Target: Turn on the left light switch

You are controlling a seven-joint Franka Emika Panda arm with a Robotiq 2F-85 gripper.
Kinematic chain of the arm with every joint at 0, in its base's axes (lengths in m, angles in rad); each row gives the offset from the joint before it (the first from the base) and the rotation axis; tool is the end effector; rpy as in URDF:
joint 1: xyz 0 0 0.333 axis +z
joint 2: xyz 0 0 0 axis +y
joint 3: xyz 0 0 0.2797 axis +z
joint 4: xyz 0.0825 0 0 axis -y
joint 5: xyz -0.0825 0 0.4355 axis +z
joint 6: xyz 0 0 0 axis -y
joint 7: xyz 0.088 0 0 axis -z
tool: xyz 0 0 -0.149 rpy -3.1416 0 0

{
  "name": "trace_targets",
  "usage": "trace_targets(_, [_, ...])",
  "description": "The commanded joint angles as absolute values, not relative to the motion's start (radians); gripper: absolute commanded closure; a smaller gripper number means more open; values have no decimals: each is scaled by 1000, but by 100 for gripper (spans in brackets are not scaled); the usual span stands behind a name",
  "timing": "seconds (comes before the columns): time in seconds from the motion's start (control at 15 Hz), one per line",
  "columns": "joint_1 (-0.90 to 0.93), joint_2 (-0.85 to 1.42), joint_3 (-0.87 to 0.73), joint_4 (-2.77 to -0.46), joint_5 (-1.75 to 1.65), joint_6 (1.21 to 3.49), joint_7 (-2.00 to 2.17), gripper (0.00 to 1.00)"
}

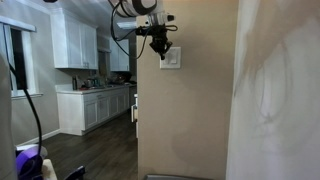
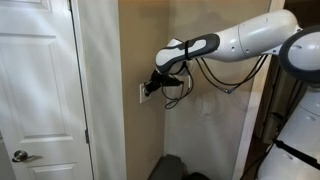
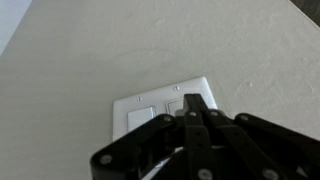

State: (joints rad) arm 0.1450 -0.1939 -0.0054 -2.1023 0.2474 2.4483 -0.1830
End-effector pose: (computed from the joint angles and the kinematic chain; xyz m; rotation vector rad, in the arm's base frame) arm 0.6107 0.0925 0.4752 -2.8304 -0.2488 -0.7904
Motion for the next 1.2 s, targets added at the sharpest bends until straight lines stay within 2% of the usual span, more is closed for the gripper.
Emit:
trace_targets(0.0, [122, -176, 20, -2065, 211, 2450, -138, 100])
trace_targets(0.53, [85, -174, 71, -2021, 7, 2448, 59, 100])
trace_targets(1.13, [100, -153, 87, -2003, 33, 2443, 103, 100])
